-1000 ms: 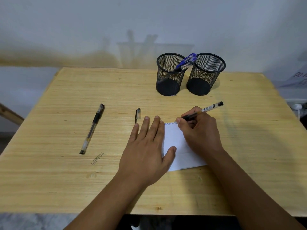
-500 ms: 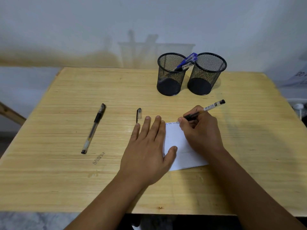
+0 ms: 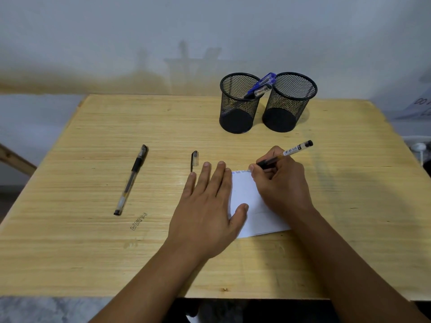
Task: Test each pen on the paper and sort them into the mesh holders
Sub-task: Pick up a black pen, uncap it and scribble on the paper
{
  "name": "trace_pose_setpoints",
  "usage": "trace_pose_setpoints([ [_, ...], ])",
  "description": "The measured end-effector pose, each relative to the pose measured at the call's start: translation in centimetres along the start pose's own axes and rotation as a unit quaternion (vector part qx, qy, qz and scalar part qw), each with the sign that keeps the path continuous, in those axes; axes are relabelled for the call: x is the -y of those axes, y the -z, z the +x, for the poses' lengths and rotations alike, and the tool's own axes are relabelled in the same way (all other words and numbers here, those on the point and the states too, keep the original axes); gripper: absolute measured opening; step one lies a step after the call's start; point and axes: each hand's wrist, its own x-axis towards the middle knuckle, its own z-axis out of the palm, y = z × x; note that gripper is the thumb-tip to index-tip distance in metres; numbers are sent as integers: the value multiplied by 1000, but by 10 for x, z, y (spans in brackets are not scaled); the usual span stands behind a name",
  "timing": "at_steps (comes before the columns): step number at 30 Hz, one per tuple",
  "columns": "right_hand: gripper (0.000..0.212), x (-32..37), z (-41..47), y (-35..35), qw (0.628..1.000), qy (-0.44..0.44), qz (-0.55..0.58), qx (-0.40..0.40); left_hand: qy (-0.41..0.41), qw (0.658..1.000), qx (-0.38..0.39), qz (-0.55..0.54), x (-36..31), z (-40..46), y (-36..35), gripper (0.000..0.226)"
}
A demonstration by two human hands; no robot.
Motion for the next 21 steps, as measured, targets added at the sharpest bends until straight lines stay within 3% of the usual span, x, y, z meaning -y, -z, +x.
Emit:
trace_pose_setpoints([
  [8,9,-3,3,5,994,-27,97,-43,3,1000,-2,-11,0,0,0,77],
  [12,6,-4,6,11,972,-84,204,-80,7,1000,0,-21,0,0,1,77],
  [16,6,-8,12,17,941,-134,304,-67,14,999,-2,-36,0,0,2,77],
  [21,6,-6,3,24,945,-129,295,-65,17,996,-9,-89,1,2,5,77],
])
